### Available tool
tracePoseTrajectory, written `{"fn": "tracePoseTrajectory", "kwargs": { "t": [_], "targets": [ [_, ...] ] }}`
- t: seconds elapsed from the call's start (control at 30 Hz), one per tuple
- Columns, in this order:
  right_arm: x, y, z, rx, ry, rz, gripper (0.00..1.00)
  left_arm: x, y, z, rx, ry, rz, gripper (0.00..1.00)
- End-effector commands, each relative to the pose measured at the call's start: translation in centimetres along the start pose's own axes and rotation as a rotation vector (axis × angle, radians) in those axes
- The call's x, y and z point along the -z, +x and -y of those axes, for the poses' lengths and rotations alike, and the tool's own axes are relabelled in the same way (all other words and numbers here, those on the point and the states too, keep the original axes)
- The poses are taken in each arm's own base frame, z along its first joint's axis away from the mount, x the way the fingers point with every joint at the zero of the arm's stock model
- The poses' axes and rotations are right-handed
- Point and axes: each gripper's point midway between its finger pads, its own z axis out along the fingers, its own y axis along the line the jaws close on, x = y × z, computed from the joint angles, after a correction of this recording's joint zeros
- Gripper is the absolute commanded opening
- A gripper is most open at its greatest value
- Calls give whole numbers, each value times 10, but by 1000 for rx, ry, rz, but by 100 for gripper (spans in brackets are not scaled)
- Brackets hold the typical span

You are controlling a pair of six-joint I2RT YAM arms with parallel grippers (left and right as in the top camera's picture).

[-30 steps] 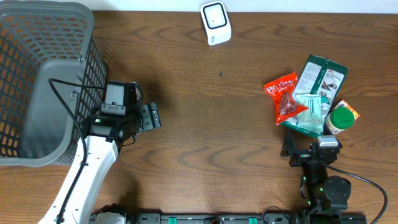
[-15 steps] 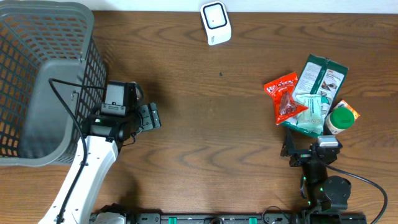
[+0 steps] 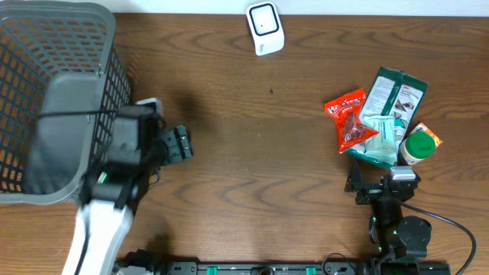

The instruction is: Scan the item barcode

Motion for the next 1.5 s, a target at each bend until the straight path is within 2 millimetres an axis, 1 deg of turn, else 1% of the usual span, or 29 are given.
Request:
{"fn": "tracePoseTrajectory", "kwargs": {
  "t": [0.0,0.07,0.17,0.3,0.37,0.4,0.47,0.57,0.73,0.8,0.9,0.93,1.03,1.2,1.27,1.3,1.37,1.47],
  "targets": [
    [0,0,-1,-14,-6,1,99,56,-19,8,-15,65,205,85],
    [0,0,-1,-14,-6,1,99,91,-24,13,-23,112,323,85],
    [0,0,-1,-14,-6,1,99,140,-24,17,-35,178,487,85],
    [0,0,-1,-14,-6,1,99,187,-17,16,-62,227,646,85],
    [0,0,-1,-14,-6,1,99,208,-9,8,-53,219,727,85],
    [0,0,-1,-14,-6,1,99,213,-4,4,-48,212,743,85],
    [0,0,-1,-14,-6,1,99,220,8,-4,-36,191,764,85],
    [0,0,-1,-14,-6,1,99,229,19,-14,-15,153,808,85],
    [0,0,-1,-14,-6,1,99,245,27,-15,-18,172,876,85],
    [0,0,-1,-14,-6,1,99,247,27,-15,-19,175,882,85],
    [0,0,-1,-14,-6,1,99,244,26,-16,-18,172,879,85],
    [0,0,-1,-14,-6,1,99,245,23,-15,-18,173,892,85],
    [0,0,-1,-14,-6,1,99,253,6,-12,-17,188,983,85],
    [0,0,-1,-14,-6,1,99,269,-34,3,-42,289,1249,85],
    [0,0,-1,-14,-6,1,99,267,-42,6,-52,324,1337,85],
    [0,0,-1,-14,-6,1,99,263,-46,6,-53,358,1412,85],
    [0,0,-1,-14,-6,1,99,256,-46,5,-59,380,1472,85],
    [0,0,-1,-14,-6,1,99,235,-42,1,-63,394,1508,85]
  ]
}}
